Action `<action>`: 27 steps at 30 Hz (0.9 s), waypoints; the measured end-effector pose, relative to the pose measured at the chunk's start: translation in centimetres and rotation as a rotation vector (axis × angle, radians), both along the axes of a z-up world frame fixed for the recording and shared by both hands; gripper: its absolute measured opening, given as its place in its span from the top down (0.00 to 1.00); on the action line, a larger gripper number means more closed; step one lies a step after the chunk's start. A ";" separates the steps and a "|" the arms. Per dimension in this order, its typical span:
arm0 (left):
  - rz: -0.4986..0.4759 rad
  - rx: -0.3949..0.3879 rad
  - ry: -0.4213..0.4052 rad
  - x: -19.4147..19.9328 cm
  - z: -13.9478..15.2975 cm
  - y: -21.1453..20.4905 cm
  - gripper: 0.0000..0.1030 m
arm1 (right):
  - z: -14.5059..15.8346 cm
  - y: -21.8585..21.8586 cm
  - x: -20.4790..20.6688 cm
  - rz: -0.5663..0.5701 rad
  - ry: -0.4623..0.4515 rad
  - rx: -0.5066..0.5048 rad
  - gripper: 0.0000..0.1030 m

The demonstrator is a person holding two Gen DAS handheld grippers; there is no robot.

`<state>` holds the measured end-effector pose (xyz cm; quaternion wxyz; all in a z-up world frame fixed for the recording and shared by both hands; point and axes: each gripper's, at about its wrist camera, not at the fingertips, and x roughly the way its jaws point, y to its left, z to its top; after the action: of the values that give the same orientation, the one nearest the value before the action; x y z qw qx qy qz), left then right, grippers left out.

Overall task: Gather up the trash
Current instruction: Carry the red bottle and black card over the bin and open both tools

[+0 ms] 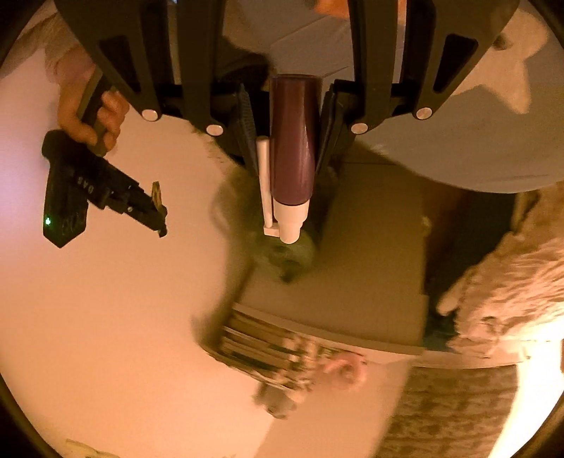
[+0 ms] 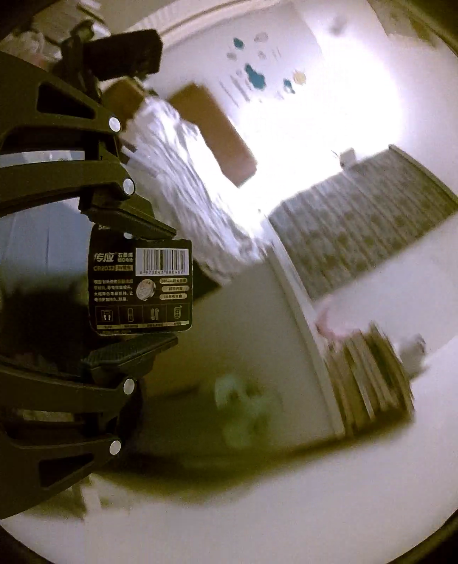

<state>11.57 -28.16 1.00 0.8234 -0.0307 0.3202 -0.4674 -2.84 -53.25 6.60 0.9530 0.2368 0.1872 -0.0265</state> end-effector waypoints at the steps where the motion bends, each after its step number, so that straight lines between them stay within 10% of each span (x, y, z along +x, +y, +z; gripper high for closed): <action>1: -0.013 -0.001 0.005 -0.1 -0.2 -1.0 0.70 | -0.4 -0.9 -0.7 -0.020 0.004 -0.002 0.48; 9: -0.084 0.038 0.061 -0.6 -3.5 -8.5 0.70 | -5.3 -4.3 -1.2 -0.073 0.064 0.050 0.48; 27: -0.095 0.120 0.141 0.9 -8.3 -11.5 0.70 | -10.8 -4.6 2.7 -0.064 0.188 0.093 0.47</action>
<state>12.42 -39.66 -7.34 0.7762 0.0011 0.4056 -0.4827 -0.11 -57.89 -4.19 0.9178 0.2831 0.2692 -0.0704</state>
